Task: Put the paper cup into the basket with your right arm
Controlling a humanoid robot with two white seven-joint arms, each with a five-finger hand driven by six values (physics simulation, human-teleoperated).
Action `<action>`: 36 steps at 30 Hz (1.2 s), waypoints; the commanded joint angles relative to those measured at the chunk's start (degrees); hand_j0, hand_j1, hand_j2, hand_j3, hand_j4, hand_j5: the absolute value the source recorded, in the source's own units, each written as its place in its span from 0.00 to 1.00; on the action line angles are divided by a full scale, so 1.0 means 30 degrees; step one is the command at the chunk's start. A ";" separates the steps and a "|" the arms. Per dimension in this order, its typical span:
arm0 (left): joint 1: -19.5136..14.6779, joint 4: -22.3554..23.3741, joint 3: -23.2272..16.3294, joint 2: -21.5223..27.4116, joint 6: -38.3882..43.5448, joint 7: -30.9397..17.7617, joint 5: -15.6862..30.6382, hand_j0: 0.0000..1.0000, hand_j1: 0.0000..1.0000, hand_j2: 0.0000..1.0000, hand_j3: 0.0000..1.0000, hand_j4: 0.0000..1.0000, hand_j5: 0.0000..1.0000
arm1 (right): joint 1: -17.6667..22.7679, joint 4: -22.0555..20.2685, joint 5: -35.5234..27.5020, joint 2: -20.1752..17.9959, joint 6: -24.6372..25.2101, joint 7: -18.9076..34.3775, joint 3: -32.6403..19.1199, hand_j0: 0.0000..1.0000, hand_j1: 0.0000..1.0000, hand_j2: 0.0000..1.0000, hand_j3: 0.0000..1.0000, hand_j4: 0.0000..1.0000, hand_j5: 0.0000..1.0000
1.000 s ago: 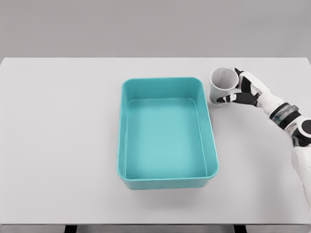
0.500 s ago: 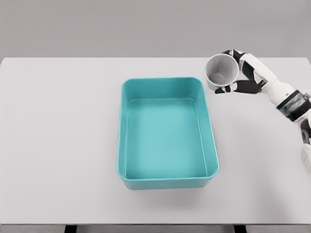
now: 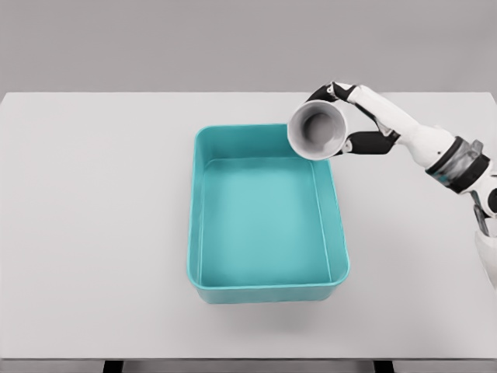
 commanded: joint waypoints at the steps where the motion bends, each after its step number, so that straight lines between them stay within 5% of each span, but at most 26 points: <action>1: 0.0000 -0.0001 0.0016 0.0001 -0.0001 -0.0004 0.0003 1.00 1.00 1.00 1.00 1.00 1.00 | -0.0029 -0.0641 0.0091 -0.0527 -0.0171 -0.0016 0.0670 0.49 0.49 0.49 0.49 0.49 0.49; 18: 0.0000 -0.0001 -0.0013 0.0001 -0.0001 -0.0004 0.0003 1.00 1.00 1.00 1.00 1.00 1.00 | -0.2373 -0.1344 0.1087 -0.3544 -0.0874 -0.0016 0.6589 0.53 0.53 0.53 0.53 0.53 0.53; 20: 0.0000 -0.0001 0.0016 0.0001 -0.0001 -0.0004 0.0003 1.00 1.00 1.00 1.00 1.00 1.00 | -0.2373 -0.1344 0.1146 -0.3515 -0.0639 -0.0016 0.6618 0.91 0.91 0.91 0.91 0.91 0.91; 30: 0.0000 -0.0001 -0.0013 0.0001 -0.0001 -0.0004 0.0003 1.00 1.00 1.00 1.00 1.00 1.00 | -0.2461 -0.1344 0.0883 -0.3457 -0.0581 -0.0016 0.6297 0.99 0.99 0.99 0.99 0.99 0.99; 36: 0.0000 -0.0001 -0.0013 0.0001 -0.0001 -0.0004 0.0003 1.00 1.00 1.00 1.00 1.00 1.00 | -0.0939 -0.1227 -0.3657 -0.4393 -0.0405 -0.0016 0.1874 1.00 1.00 1.00 1.00 1.00 1.00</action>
